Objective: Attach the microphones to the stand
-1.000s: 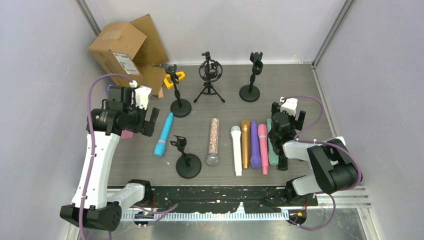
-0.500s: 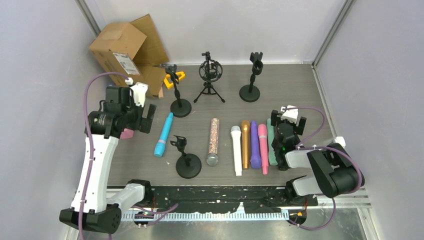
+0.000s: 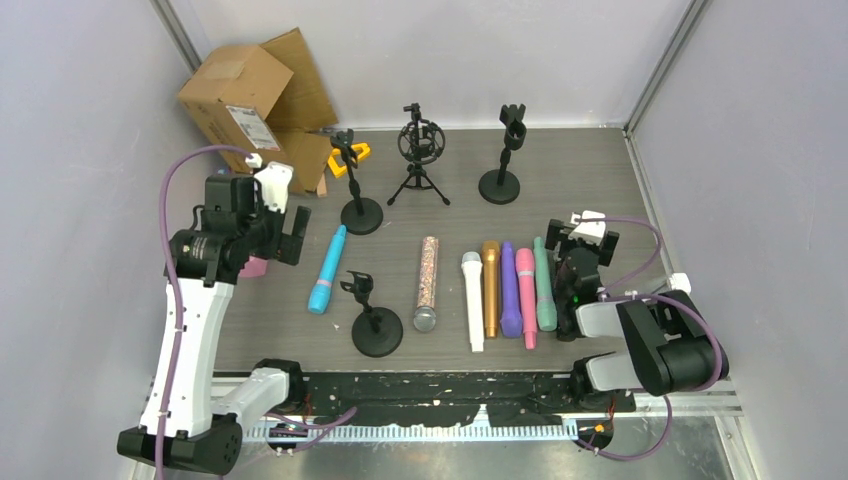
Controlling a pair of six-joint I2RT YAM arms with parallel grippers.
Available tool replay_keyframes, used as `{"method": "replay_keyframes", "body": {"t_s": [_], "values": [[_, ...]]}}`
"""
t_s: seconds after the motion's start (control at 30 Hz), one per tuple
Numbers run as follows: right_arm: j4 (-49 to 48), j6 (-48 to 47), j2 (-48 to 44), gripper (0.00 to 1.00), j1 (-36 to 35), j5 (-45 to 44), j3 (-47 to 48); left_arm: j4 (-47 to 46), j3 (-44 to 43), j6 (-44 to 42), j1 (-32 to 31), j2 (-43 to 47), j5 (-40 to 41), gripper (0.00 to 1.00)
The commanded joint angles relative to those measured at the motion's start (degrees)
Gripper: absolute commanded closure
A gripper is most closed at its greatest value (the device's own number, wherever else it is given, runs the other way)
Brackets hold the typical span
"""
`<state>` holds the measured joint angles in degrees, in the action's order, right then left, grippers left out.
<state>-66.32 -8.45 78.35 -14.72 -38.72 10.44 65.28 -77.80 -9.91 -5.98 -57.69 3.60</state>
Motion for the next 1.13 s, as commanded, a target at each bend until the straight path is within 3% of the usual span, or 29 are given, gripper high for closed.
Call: {"method": "replay_keyframes", "body": {"t_s": [0.0, 0.73, 1.1], "values": [[-0.87, 3.49, 0.3, 0.05, 5.96, 14.4, 0.43, -3.01, -1.7, -0.55, 0.22, 0.12, -2.31, 0.0], [-1.32, 4.49, 0.34, 0.05, 7.38, 16.3, 0.55, -1.19, -1.11, 1.94, 0.26, -2.25, -7.54, 0.0], [-1.09, 4.52, 0.49, 0.05, 7.41, 16.52, 0.63, -6.53, 1.44, 3.17, 0.26, 1.36, -7.63, 0.0]]}}
